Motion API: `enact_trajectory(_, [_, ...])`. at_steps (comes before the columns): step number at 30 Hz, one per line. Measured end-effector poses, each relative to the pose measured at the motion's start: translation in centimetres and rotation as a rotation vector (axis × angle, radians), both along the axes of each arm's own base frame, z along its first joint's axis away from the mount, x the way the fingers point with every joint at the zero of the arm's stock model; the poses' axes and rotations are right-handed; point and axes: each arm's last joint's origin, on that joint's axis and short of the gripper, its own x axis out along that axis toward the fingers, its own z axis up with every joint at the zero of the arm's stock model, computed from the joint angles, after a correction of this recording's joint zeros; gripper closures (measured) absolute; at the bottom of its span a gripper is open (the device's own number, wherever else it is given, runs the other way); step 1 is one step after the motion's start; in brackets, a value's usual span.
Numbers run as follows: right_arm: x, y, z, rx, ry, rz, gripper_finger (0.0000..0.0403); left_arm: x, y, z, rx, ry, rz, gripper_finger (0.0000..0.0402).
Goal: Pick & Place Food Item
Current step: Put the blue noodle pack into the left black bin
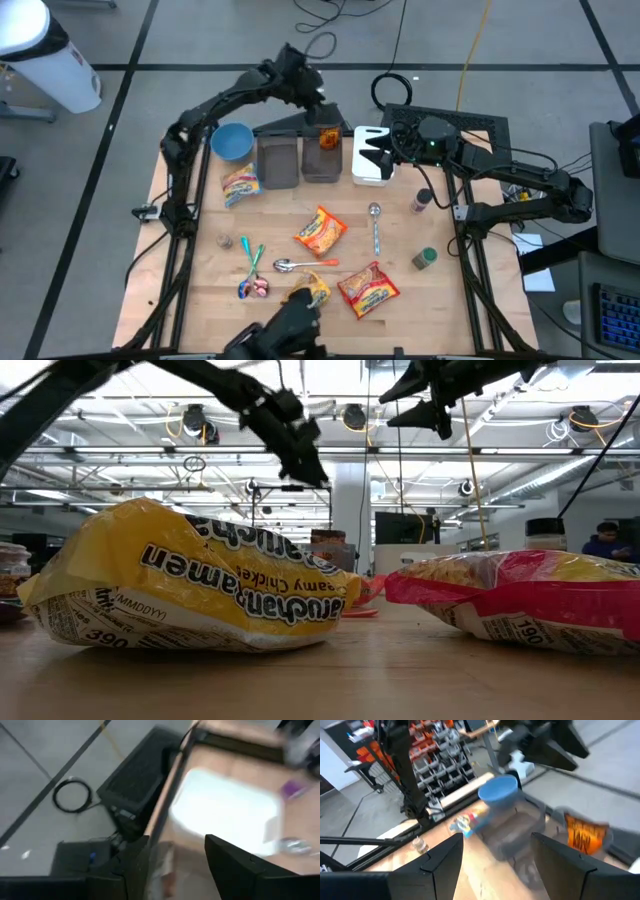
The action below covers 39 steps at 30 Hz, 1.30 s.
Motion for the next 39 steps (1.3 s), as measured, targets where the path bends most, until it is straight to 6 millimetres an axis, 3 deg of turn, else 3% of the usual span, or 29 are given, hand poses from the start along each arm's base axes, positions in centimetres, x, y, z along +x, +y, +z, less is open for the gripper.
enact_trajectory(8, [0.2, -0.1, 1.6, -0.085, -0.149, 0.006, 0.0177, -4.3, -4.8, 8.6, -0.092, -0.23, -0.038, 0.0221])
enact_trajectory(15, [0.2, -0.1, 2.6, -0.164, -0.235, 0.006, 0.0177, -7.5, -9.3, 13.7, -0.081, -0.358, -0.063, 0.0226])
enact_trajectory(20, [0.2, -0.1, 2.8, -0.191, -0.245, 0.008, 0.0177, -8.1, -11.8, 15.6, -0.042, -0.423, -0.122, 0.0225])
enact_trajectory(25, [0.2, -0.1, 2.8, -0.187, -0.247, 0.008, 0.0177, -6.8, -13.5, 17.0, -0.145, -0.564, -0.157, 0.0225])
enact_trajectory(29, [0.2, -0.1, 2.8, -0.129, -0.265, 0.007, 0.0177, -6.2, -15.0, 17.3, -0.177, -0.576, -0.233, 0.0225])
enact_trajectory(32, [0.2, 0.0, 2.8, -0.095, -0.272, 0.022, 0.0177, -7.4, -16.3, 18.0, -0.154, -0.571, -0.238, 0.0225])
enact_trajectory(39, [0.3, 0.2, 2.1, -0.01, -0.225, 0.079, 0.0177, -12.9, -19.3, 19.8, -0.007, -0.509, -0.162, 0.0229])
